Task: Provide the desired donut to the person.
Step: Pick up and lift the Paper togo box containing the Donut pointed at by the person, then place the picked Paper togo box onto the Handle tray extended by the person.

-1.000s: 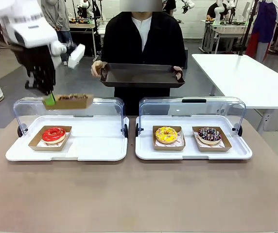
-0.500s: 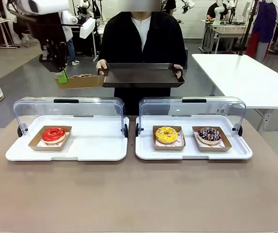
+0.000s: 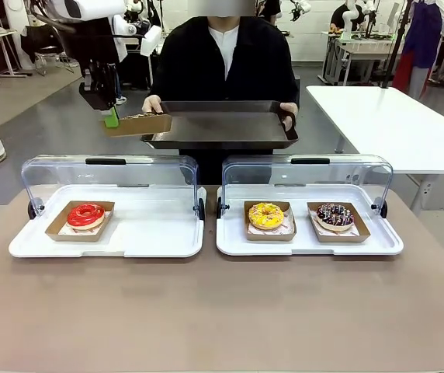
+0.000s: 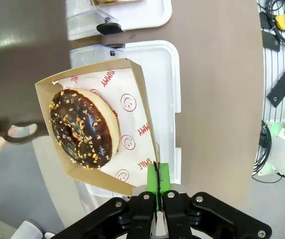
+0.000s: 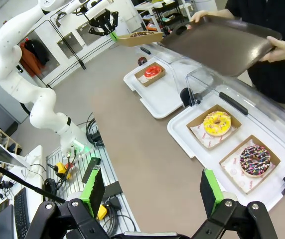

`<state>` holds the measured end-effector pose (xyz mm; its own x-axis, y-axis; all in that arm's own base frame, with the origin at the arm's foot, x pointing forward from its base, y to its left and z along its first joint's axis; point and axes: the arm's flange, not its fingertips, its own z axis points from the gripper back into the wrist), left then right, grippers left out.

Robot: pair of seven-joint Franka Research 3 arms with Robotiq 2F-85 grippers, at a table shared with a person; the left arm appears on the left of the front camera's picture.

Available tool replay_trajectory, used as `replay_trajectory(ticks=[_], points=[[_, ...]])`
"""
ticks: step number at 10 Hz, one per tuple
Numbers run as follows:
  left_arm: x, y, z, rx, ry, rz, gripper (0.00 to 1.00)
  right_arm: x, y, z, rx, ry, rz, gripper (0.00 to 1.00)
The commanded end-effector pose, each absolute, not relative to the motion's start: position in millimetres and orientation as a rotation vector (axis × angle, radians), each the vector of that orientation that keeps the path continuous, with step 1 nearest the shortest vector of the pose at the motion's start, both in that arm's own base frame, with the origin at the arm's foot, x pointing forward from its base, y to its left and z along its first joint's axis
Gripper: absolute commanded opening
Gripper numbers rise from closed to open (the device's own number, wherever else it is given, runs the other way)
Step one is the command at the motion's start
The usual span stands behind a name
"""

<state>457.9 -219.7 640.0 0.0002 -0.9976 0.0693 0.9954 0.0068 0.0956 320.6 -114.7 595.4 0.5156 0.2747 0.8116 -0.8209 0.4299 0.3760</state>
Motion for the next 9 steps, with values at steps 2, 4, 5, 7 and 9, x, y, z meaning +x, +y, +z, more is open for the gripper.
replay_trajectory(ticks=[2,4,5,7,9], points=[[456.3,-218.0,639.9,0.025,-0.125,-1.569,0.0,323.2,-114.2,597.1,0.885,-0.764,0.776,1.0],[456.3,-218.0,639.9,0.025,-0.125,-1.569,0.0,323.2,-114.2,597.1,0.885,-0.764,0.776,1.0],[456.3,-218.0,639.9,0.025,-0.125,-1.569,0.0,323.2,-114.2,597.1,0.885,-0.764,0.776,1.0],[456.3,-218.0,639.9,0.025,-0.125,-1.569,0.0,323.2,-114.2,597.1,0.885,-0.764,0.776,1.0],[456.3,-218.0,639.9,0.025,-0.125,-1.569,0.0,323.2,-114.2,597.1,0.885,-0.764,0.776,1.0]])
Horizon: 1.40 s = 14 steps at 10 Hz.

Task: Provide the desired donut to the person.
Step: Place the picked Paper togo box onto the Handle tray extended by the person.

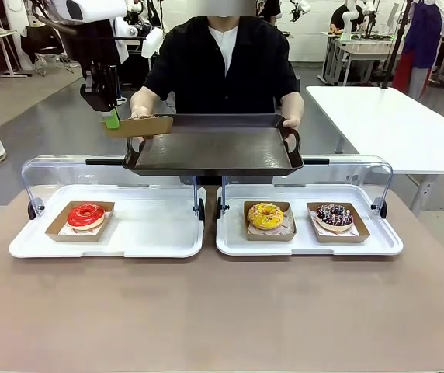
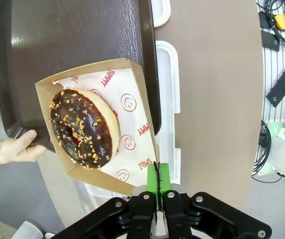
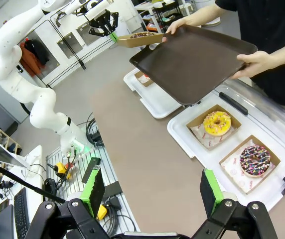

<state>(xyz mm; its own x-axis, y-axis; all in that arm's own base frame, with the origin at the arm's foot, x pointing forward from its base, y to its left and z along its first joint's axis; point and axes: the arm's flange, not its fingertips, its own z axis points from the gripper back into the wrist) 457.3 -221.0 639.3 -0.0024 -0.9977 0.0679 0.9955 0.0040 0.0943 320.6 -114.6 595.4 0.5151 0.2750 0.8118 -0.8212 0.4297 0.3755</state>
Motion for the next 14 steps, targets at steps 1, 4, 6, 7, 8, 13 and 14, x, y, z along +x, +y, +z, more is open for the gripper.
replay_trajectory(ticks=[1,4,6,7,8,13,14], points=[[456,-218,640,0.025,-0.125,-1.569,0.0,323,-114,597,0.885,-0.764,0.776,1.0],[454,-223,650,0.033,-0.145,-1.541,0.01,323,-114,597,0.885,-0.764,0.776,1.0],[463,-241,668,0.102,-0.15,-1.549,0.01,323,-114,597,0.885,-0.764,0.776,1.0],[466,-252,673,0.13,-0.162,-1.558,0.01,323,-114,597,0.885,-0.764,0.776,1.0],[477,-265,678,0.136,-0.155,-1.586,0.01,323,-114,597,0.885,-0.764,0.776,1.0],[508,-312,650,0.145,-0.095,-1.688,0.01,323,-114,597,0.885,-0.764,0.776,1.0],[516,-314,647,0.133,-0.095,-1.697,0.01,323,-114,597,0.885,-0.764,0.776,1.0]])
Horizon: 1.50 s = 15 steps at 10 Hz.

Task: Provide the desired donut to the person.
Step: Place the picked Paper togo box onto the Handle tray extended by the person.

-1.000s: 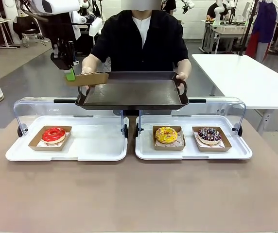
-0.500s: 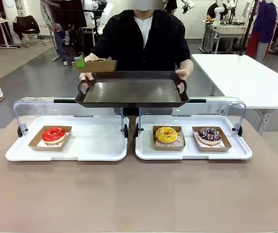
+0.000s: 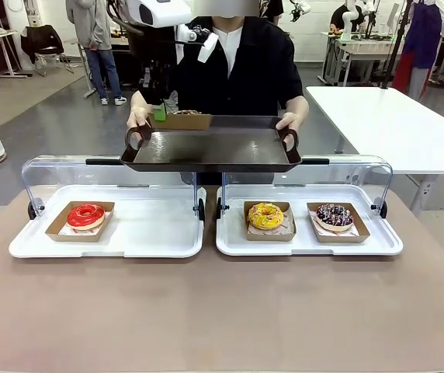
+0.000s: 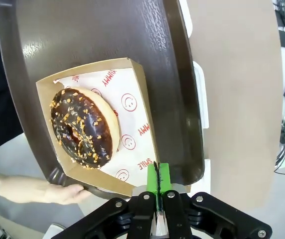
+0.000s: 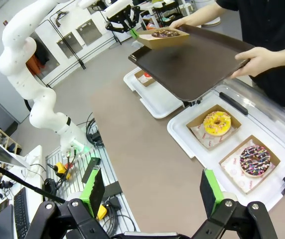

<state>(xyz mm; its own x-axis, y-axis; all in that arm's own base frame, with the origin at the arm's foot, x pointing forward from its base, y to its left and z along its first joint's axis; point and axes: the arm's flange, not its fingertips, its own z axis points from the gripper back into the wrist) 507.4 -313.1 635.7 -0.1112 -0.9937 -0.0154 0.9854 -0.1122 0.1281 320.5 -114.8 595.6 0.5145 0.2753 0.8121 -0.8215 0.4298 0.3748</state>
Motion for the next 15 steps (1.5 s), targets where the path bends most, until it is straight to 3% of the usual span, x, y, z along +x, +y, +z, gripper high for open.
replay_trajectory(ticks=[1,4,15], points=[[522,-315,643,0.117,-0.089,-1.703,0.01,323,-114,597,0.885,-0.764,0.776,1.0],[538,-316,628,0.025,-0.042,-1.706,0.01,323,-114,597,0.885,-0.764,0.776,1.0],[565,-316,582,-0.058,0.011,-1.604,0.01,323,-114,597,0.885,-0.764,0.776,1.0]])
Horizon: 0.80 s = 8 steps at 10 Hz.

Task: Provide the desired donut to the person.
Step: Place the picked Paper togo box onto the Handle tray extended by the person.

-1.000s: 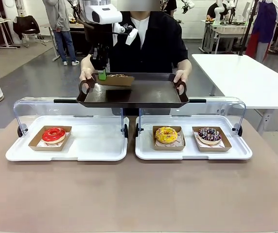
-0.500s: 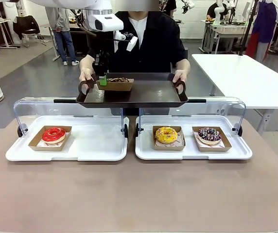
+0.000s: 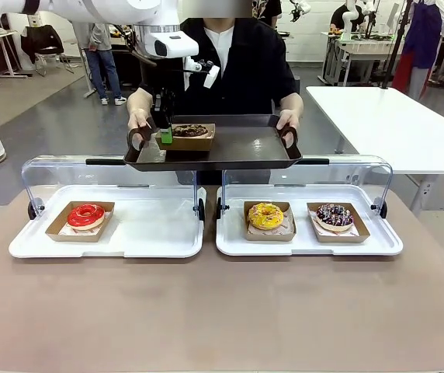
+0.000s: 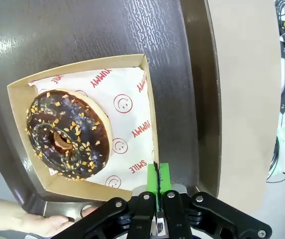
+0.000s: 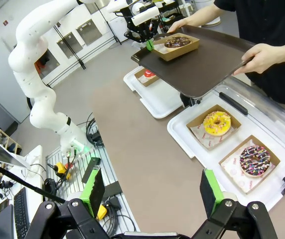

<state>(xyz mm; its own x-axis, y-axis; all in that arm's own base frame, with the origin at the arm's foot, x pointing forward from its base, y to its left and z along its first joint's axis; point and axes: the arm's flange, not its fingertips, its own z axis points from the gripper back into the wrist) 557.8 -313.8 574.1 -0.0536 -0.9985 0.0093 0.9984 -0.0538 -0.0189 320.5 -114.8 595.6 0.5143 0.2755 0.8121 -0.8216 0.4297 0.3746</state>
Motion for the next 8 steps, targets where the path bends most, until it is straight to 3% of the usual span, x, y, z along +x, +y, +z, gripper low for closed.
replay_trajectory(ticks=[1,2,3,5,6,7,8], points=[[565.6,-315.6,581.1,-0.065,0.009,-1.603,0.57,323.2,-114.2,597.1,0.885,-0.764,0.776,1.0],[565.1,-316.1,581.9,-0.066,0.008,-1.602,0.59,323.2,-114.2,597.1,0.885,-0.764,0.776,1.0],[564.7,-315.8,582.8,-0.067,0.006,-1.602,1.0,323.2,-114.2,597.1,0.885,-0.764,0.776,1.0],[562.6,-314.4,584.8,-0.067,0.005,-1.604,1.0,323.2,-114.2,597.1,0.885,-0.764,0.776,1.0],[561.3,-313.1,587.2,-0.072,0.001,-1.605,0.81,323.2,-114.2,597.1,0.885,-0.764,0.776,1.0],[559.8,-311.8,589.0,-0.078,0.003,-1.606,0.51,323.2,-114.2,597.1,0.885,-0.764,0.776,1.0],[558.8,-310.5,590.3,-0.084,0.001,-1.607,1.0,323.2,-114.2,597.1,0.885,-0.764,0.776,1.0]])
